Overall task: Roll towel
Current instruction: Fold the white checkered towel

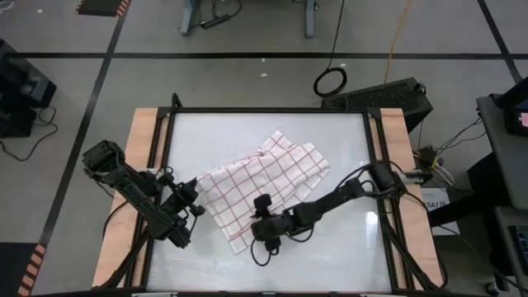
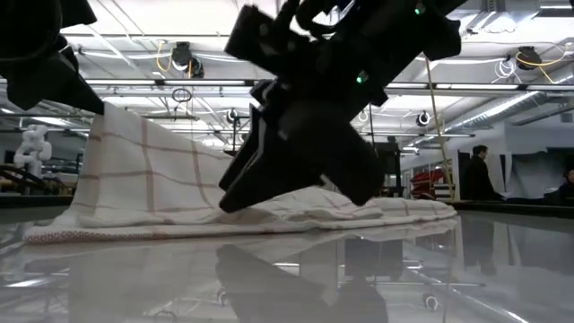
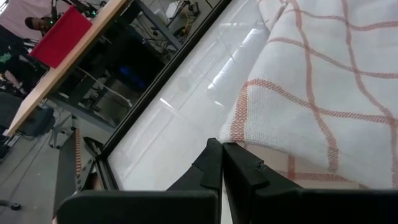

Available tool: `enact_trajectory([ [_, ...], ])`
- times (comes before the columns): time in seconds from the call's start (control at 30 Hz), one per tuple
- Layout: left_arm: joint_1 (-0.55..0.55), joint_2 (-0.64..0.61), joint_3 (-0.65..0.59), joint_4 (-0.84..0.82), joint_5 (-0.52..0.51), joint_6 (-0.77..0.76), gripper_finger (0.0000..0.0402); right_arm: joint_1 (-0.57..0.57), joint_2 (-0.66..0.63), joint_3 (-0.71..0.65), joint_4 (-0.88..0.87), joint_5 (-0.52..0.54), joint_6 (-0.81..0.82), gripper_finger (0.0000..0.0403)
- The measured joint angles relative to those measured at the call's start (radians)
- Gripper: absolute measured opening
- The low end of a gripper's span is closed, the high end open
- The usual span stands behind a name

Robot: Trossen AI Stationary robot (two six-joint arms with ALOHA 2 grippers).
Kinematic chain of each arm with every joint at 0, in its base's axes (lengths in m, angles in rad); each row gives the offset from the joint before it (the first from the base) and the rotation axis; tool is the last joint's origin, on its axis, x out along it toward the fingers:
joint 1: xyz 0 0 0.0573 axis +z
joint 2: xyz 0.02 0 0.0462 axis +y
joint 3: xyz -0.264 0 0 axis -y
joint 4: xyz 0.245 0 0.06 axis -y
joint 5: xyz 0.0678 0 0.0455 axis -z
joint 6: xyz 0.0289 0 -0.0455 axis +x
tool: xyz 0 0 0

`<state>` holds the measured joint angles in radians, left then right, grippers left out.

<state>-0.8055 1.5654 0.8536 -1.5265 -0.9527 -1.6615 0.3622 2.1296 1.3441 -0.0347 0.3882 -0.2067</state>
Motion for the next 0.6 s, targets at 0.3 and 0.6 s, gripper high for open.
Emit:
enact_trajectory([
  [0.3, 0.0, 0.0, 0.0, -0.001, 0.01, 0.001, 0.0011, -0.022, 0.012, 0.009, -0.078, 0.005, -0.015, 0.0113],
  [0.6, 0.0, 0.0, 0.0, -0.001, 0.05, 0.002, 0.0011, -0.031, 0.012, 0.009, -0.081, -0.025, -0.021, 0.0007],
])
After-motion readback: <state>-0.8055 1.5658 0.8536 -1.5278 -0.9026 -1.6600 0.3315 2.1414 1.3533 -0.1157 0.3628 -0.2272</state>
